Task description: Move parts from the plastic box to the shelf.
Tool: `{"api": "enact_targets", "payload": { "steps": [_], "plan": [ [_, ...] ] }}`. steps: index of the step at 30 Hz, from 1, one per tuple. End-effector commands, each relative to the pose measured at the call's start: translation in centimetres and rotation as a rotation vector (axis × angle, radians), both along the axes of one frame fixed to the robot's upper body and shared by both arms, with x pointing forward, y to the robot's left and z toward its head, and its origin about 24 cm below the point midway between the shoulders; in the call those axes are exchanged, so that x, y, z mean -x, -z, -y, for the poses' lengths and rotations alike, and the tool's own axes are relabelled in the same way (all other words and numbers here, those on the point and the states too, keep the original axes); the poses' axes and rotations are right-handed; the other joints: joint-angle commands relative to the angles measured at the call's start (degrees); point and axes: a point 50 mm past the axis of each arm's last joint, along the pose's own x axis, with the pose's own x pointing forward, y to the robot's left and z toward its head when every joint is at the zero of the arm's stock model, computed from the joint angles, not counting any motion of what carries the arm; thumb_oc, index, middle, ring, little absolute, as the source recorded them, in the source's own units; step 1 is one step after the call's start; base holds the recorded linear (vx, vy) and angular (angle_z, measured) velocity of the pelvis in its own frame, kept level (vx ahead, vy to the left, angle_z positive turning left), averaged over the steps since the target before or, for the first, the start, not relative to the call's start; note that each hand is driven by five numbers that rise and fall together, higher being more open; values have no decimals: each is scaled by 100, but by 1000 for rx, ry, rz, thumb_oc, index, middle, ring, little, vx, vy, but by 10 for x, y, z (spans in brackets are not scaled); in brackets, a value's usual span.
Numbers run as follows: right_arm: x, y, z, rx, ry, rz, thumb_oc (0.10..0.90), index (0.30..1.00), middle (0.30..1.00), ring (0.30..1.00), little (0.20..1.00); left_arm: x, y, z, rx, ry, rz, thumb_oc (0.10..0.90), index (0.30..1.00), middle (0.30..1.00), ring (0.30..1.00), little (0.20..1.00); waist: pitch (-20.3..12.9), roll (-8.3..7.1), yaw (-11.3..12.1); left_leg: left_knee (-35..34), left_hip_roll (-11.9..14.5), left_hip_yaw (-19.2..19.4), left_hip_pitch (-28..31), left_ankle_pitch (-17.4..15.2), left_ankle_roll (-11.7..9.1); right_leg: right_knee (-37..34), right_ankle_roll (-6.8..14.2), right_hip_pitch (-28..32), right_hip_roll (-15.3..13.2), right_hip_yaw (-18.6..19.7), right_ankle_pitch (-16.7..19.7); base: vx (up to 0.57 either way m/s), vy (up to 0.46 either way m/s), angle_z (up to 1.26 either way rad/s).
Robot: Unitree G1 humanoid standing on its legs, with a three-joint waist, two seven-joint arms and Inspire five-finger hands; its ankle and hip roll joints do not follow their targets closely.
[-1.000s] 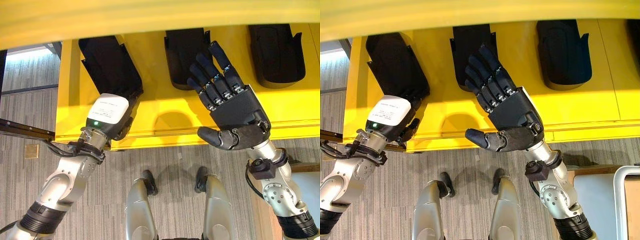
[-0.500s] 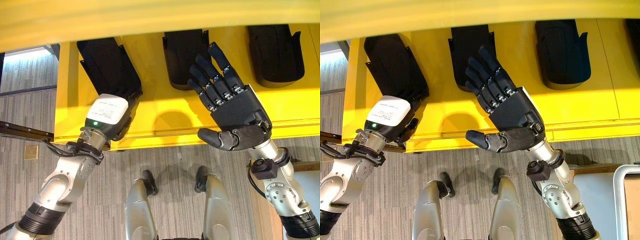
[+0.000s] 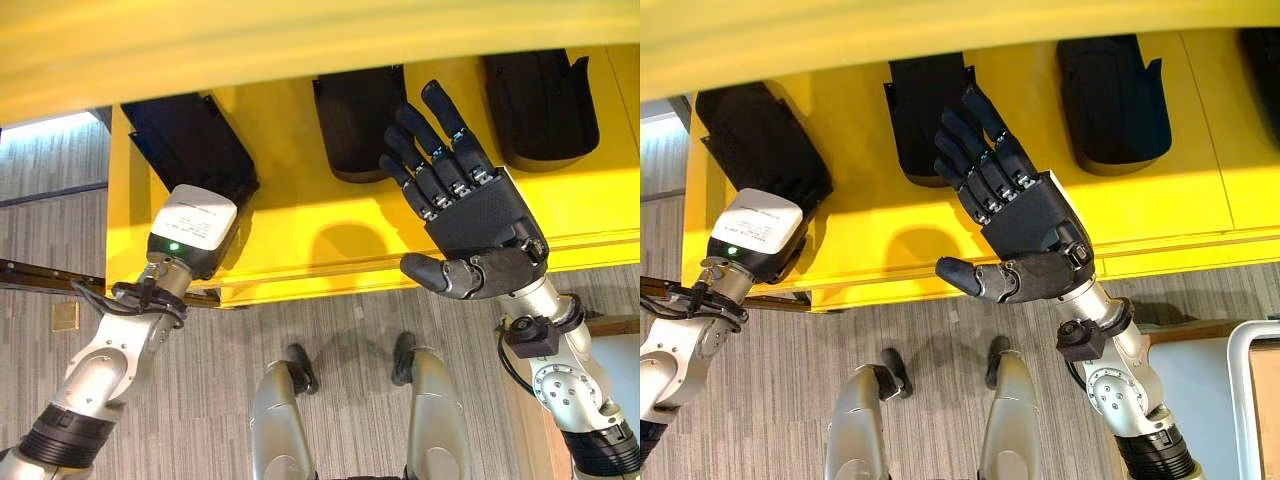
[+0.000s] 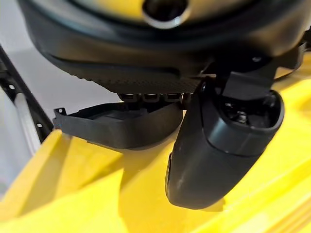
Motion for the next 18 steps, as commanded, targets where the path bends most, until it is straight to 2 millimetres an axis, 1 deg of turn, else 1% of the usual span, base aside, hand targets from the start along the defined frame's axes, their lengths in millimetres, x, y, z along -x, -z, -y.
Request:
{"api": "enact_targets", "payload": {
  "steps": [1,8,18],
  "plan": [
    [15,-44,2,-114,-55,251,900,1000,1000,1000,1000,12,30,-44,-107,-211,-166,900,1000,1000,1000,1000,-202,-84,-43,-355,175,215,562,-167,-138,-16,595,436,-421,-60,-211,0,0,0],
    [16,-44,2,-116,-58,247,900,1000,1000,1000,1000,14,36,-48,-114,-228,-180,900,1000,1000,1000,1000,-209,-82,-49,-316,181,208,548,-198,-127,25,586,426,-416,-47,-244,0,0,0],
    [16,-43,3,-125,-53,247,900,1000,1000,1000,1000,13,39,-37,-107,-157,-185,900,1000,1000,1000,1000,-213,-92,-66,-303,187,219,527,-215,-120,32,595,389,-413,-32,-241,0,0,0]
  ]
}}
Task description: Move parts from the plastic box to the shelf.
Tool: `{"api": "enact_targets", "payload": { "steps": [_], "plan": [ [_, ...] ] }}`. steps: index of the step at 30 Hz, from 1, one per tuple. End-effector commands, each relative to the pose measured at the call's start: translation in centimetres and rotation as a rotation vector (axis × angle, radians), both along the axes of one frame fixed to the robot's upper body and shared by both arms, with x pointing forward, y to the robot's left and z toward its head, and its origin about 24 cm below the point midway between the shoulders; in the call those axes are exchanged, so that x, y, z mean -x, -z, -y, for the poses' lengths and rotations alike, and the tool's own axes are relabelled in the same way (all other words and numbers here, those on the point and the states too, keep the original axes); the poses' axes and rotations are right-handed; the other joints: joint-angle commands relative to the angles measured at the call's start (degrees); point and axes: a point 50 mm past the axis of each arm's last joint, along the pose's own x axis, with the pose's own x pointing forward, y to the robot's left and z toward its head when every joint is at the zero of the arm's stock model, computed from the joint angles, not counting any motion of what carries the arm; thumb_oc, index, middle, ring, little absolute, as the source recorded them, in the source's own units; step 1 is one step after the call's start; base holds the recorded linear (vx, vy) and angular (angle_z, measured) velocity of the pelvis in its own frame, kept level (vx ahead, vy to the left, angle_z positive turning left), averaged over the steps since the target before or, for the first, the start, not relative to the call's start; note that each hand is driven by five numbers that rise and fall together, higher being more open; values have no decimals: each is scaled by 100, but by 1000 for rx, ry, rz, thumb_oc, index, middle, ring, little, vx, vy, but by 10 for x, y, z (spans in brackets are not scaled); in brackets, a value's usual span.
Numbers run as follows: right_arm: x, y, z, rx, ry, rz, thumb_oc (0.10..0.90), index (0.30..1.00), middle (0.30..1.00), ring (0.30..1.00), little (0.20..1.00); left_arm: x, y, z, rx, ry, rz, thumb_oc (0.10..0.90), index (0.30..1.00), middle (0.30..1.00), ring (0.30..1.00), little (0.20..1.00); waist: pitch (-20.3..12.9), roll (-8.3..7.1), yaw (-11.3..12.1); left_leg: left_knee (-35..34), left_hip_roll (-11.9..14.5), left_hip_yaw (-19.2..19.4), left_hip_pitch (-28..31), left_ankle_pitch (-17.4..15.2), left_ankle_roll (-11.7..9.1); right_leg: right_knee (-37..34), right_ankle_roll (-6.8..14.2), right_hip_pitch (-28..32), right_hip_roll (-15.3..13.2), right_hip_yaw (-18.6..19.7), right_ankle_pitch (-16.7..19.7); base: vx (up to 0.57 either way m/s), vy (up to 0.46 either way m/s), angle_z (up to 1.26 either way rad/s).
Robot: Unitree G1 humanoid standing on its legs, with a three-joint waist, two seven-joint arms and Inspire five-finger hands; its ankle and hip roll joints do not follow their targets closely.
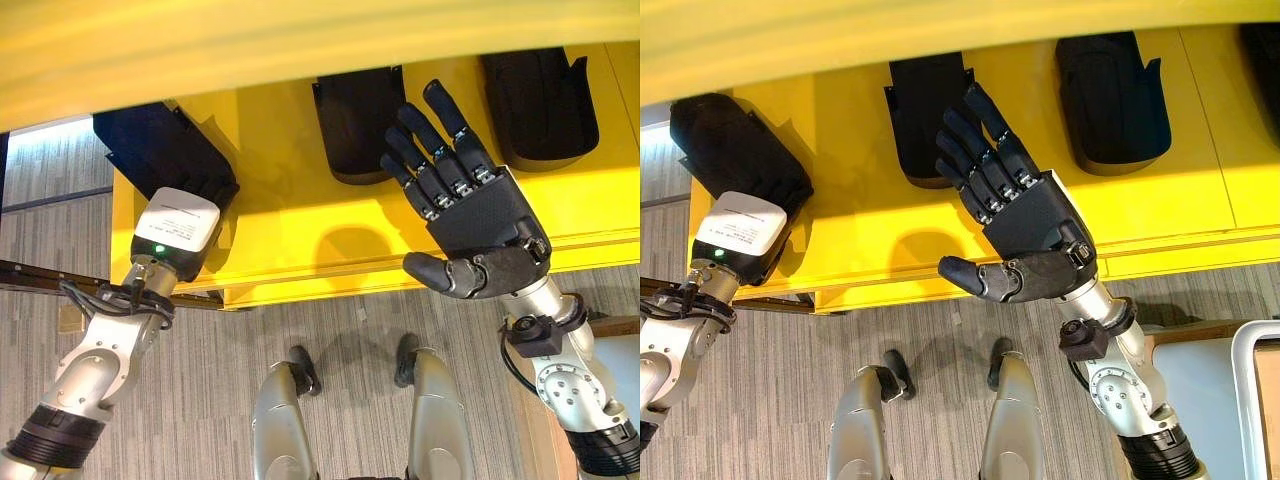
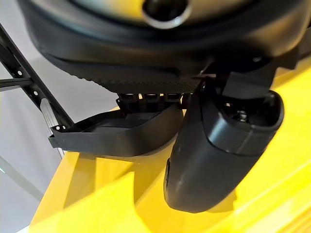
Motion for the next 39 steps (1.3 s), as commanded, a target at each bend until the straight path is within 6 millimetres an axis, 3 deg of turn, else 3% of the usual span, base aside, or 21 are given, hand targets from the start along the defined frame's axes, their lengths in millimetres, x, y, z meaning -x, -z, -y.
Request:
{"api": "enact_targets", "payload": {
  "steps": [1,19,39],
  "plan": [
    [16,-42,0,-127,-49,253,900,1000,1000,1000,1000,12,33,-26,-77,-103,-186,900,1000,1000,1000,1000,-176,-150,-65,-302,185,211,516,-213,-123,28,597,390,-415,-38,-241,0,0,0],
    [13,-43,-1,-133,-78,261,900,1000,1000,1000,1000,8,23,23,-254,180,-226,900,1000,1000,1000,1000,-154,-145,-163,-301,197,259,506,-216,-139,-47,627,387,-417,-21,-184,0,0,0],
    [11,-43,-4,-142,-92,253,900,1000,1000,1000,1000,6,13,34,-308,249,-202,900,1000,1000,1000,1000,-172,-139,-216,-311,192,299,488,-204,-138,-64,646,365,-425,1,-157,-2,1,-1]
  ]
}}
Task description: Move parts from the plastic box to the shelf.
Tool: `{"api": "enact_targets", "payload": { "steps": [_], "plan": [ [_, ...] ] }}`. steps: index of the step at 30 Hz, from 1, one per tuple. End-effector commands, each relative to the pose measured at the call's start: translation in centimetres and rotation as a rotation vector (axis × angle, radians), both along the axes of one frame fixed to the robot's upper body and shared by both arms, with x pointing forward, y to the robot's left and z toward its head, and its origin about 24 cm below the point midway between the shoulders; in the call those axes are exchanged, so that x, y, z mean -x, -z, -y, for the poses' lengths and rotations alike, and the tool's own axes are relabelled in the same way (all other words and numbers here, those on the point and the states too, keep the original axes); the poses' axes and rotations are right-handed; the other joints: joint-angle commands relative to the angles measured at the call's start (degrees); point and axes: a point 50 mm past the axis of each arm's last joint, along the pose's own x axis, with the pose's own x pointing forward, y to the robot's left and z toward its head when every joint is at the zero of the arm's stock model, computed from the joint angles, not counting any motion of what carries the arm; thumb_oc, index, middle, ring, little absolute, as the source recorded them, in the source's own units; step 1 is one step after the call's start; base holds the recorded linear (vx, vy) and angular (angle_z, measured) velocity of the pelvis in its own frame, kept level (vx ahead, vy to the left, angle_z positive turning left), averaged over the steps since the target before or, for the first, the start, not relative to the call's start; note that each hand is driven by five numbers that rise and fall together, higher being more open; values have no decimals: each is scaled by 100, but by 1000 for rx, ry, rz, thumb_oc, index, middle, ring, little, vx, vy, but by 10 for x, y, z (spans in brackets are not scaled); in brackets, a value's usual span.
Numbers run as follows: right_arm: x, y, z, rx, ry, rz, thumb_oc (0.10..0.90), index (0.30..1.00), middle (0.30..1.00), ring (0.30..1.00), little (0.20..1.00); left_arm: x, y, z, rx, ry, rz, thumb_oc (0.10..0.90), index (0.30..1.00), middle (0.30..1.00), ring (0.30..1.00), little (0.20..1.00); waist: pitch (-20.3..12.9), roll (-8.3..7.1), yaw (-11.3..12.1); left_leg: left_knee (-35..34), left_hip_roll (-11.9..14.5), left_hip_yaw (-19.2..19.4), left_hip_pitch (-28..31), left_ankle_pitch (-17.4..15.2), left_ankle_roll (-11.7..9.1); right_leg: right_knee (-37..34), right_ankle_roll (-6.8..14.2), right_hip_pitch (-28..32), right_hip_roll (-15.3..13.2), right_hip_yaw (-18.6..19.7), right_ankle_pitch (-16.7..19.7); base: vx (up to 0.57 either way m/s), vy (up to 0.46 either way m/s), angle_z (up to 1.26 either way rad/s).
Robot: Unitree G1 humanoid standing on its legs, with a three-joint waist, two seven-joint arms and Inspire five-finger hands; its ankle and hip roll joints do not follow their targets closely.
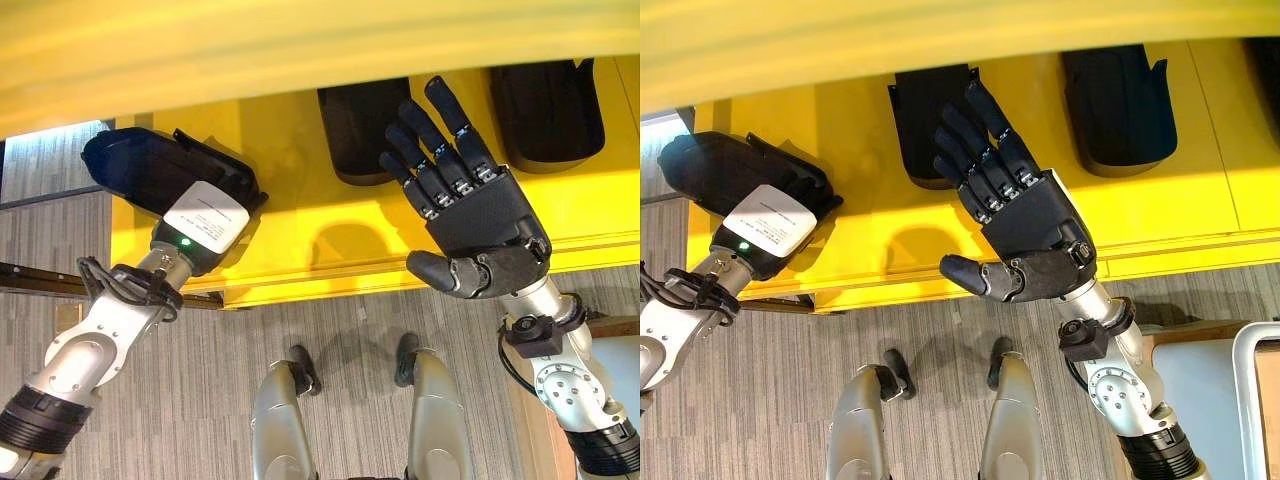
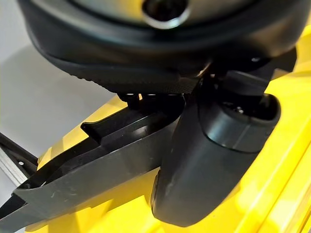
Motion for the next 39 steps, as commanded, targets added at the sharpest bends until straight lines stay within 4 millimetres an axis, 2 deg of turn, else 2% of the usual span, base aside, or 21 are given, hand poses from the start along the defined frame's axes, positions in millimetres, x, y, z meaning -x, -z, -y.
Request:
{"api": "enact_targets", "payload": {
  "steps": [1,9,14,17,26,32,39],
  "plan": [
    [11,-42,-3,-109,-64,251,900,1000,1000,1000,1000,9,29,11,-42,86,-154,900,1000,1000,1000,1000,-167,-66,-225,-397,195,196,505,-90,-199,13,558,382,-419,-87,-194,0,0,0],
    [10,-43,-4,-114,-69,247,900,1000,1000,1000,1000,8,23,16,-54,122,-144,900,1000,1000,1000,1000,-171,-48,-264,-415,172,213,521,-82,-196,-3,549,395,-401,-65,-187,0,0,0],
    [9,-43,-3,-128,-85,241,900,1000,1000,1000,1000,11,21,31,-113,252,-137,900,1000,1000,1000,1000,-176,-49,-310,-412,171,235,533,-85,-189,-8,544,401,-396,-54,-179,0,0,0],
    [7,-44,-6,-142,-111,241,900,1000,1000,1000,1000,11,13,44,-162,344,-126,900,1000,1000,1000,1000,-185,-39,-365,-406,174,249,536,-84,-192,-15,547,398,-398,-31,-165,0,0,0],
    [4,-44,-17,-147,-157,241,900,1000,1000,1000,1000,10,1,67,-226,466,-136,900,1000,1000,1000,1000,-171,11,-479,-407,133,310,547,-76,-184,-56,547,377,-386,49,-114,-5,15,-2],
    [4,-47,-20,-140,-176,243,900,1000,1000,1000,1000,7,-6,70,-227,437,-150,900,1000,1000,1000,1000,-142,75,-532,-400,97,373,573,-78,-161,-83,541,369,-386,103,-93,-12,49,-5],
    [4,-49,-21,-133,-186,251,900,1000,1000,1000,1000,10,-4,70,-245,437,-206,900,1000,1000,1000,1000,-112,160,-554,-451,25,434,626,-61,-143,-204,550,407,-405,131,-27,-12,48,-6]
  ]
}}
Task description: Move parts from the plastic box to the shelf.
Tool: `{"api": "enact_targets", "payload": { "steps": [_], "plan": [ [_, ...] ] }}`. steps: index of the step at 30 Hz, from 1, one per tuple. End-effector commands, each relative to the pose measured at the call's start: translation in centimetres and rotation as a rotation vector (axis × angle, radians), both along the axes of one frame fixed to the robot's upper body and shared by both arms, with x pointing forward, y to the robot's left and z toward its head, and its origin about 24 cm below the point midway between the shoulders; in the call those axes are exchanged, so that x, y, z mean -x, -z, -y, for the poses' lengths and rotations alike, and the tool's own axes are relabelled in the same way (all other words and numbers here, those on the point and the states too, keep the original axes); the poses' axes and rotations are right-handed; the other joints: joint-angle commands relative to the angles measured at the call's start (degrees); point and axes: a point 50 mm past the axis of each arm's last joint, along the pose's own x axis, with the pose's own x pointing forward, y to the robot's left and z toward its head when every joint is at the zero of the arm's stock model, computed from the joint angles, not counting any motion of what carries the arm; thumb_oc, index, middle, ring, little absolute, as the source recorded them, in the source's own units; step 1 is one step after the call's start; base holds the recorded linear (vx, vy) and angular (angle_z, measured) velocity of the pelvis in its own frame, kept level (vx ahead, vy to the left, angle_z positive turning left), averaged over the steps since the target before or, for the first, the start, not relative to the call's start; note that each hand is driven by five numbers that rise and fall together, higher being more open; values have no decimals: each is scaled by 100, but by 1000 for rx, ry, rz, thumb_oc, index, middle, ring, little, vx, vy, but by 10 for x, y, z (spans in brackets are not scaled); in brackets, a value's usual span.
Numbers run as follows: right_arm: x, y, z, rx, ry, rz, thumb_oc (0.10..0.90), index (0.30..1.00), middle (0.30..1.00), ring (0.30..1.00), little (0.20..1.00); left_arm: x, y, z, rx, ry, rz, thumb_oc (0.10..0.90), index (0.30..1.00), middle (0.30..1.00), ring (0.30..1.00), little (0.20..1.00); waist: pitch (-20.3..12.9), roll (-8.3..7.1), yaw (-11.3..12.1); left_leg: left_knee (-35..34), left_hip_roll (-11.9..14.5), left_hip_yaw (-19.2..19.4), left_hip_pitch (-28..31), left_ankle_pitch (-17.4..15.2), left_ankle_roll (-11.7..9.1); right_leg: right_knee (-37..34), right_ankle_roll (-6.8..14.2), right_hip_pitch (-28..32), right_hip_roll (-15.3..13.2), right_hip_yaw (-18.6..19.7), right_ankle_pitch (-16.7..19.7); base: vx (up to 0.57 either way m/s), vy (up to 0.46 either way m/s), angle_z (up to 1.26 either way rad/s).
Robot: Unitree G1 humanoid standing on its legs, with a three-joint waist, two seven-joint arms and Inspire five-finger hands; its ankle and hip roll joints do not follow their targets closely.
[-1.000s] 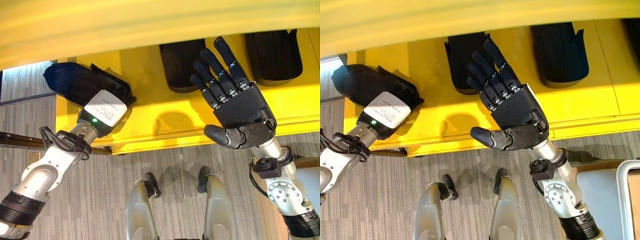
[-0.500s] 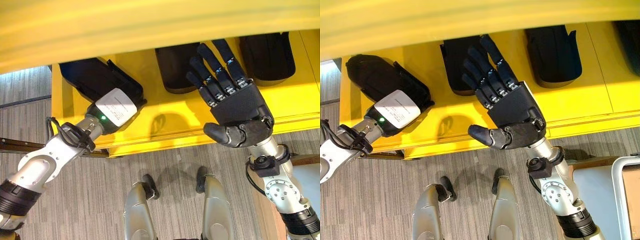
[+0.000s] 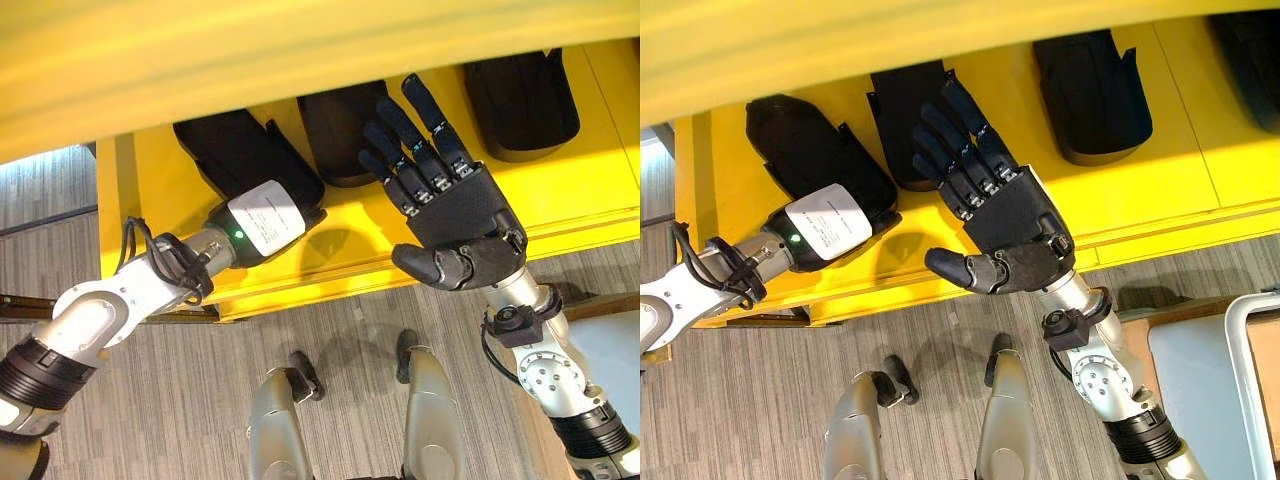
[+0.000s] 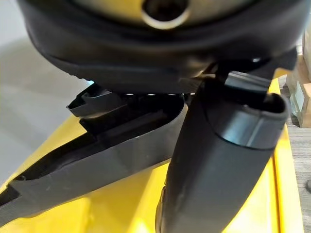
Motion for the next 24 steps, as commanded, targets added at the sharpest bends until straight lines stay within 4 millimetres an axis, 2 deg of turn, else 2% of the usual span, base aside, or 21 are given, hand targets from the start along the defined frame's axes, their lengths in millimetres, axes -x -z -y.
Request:
{"api": "enact_targets", "payload": {
  "steps": [1,7,12,24],
  "plan": [
    [18,-53,-4,-121,-97,281,900,1000,1000,1000,1000,19,21,18,-35,99,-133,900,1000,1000,1000,1000,-64,216,-227,-506,142,81,501,88,-311,-14,395,445,-335,-190,-231,-13,45,-3],
    [19,-54,-5,-105,-103,300,900,1000,1000,1000,1000,15,19,5,-16,-28,-170,900,1000,1000,1000,1000,-7,292,-228,-550,86,110,523,99,-293,-183,426,458,-337,-124,-131,-16,32,-3],
    [20,-56,0,-96,-94,304,900,1000,1000,1000,1000,22,27,-7,-64,-35,-200,900,1000,1000,1000,1000,22,328,-178,-575,55,139,562,93,-272,-239,427,523,-345,-160,-122,7,21,-3],
    [23,-58,3,-77,-76,314,900,1000,1000,1000,1000,24,30,-46,-90,-237,-231,900,1000,1000,1000,1000,94,424,-131,-670,-78,232,664,90,-193,-442,461,645,-359,-197,-17,10,38,-4]
  ]
}}
